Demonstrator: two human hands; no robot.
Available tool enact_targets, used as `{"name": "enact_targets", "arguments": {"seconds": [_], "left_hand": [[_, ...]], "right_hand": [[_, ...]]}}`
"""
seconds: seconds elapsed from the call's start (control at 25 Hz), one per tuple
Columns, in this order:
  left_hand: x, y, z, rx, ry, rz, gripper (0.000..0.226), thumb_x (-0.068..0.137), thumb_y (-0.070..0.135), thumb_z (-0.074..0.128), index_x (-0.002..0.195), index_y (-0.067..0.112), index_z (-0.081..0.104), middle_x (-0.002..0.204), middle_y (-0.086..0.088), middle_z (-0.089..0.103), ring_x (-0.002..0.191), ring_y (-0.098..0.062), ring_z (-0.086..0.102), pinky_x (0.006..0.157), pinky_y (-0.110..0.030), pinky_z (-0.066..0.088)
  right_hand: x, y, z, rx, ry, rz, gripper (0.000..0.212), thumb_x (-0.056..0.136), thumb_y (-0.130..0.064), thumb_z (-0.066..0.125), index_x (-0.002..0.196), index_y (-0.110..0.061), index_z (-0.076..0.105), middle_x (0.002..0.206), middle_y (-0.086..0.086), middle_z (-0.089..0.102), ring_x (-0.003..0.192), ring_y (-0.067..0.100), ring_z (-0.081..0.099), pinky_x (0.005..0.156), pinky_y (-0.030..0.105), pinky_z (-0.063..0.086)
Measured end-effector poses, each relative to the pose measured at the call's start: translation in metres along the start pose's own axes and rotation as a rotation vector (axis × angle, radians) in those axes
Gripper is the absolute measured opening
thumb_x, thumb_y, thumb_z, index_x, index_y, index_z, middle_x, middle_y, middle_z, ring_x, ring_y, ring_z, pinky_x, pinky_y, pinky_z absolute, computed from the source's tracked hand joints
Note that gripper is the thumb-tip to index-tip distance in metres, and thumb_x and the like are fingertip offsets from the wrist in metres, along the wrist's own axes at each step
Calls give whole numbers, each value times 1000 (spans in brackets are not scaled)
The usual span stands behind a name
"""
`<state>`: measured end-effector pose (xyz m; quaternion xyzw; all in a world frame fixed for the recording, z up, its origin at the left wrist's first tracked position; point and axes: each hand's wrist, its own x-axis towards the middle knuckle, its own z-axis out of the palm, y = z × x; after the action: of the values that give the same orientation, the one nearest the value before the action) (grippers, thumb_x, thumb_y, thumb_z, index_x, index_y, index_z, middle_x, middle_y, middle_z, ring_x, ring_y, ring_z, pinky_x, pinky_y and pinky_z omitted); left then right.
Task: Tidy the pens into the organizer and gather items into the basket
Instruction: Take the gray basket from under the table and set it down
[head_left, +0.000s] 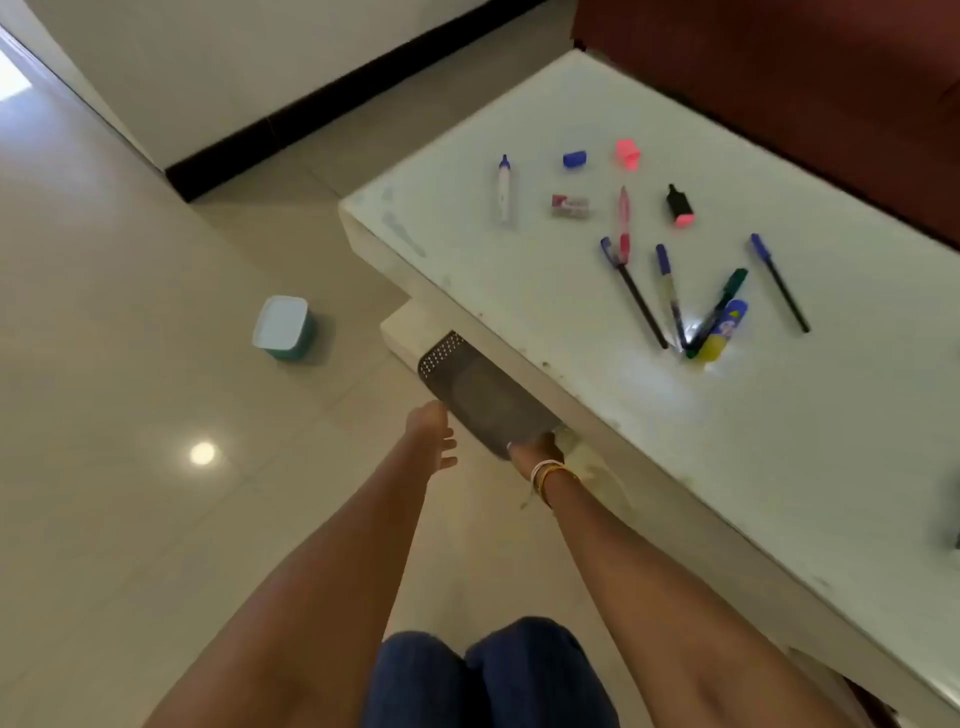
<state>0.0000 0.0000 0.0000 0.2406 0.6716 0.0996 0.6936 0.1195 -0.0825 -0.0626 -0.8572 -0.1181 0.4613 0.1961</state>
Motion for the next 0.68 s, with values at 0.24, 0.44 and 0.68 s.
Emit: {"name": "enact_targets", "arguments": {"seconds": [0.24,0.44,0.68], "left_hand": [[130,-3,-4,124,-74,11,55,94,22,53,142,4,33,148,-21,32,129,-45,41,96,-58,42],[152,-17,-11,93,-205,136,33,97,10,44,127,0,48,128,-19,50,99,-41,60,73,-47,56],[115,-15,-66,23,-10,203,20,90,4,46,108,-2,52,81,-14,54,63,-30,59,43,-36,55]], "right_hand": [[110,13,24,321,223,40,61,98,-18,43,149,5,16,152,23,30,139,39,34,113,39,28],[125,20,24,518,267,16,58,93,-15,51,146,-5,30,147,21,40,130,38,47,107,40,40],[83,-21,32,232,140,-163,48,83,-8,58,130,-3,53,131,17,60,116,36,60,98,39,50]]}}
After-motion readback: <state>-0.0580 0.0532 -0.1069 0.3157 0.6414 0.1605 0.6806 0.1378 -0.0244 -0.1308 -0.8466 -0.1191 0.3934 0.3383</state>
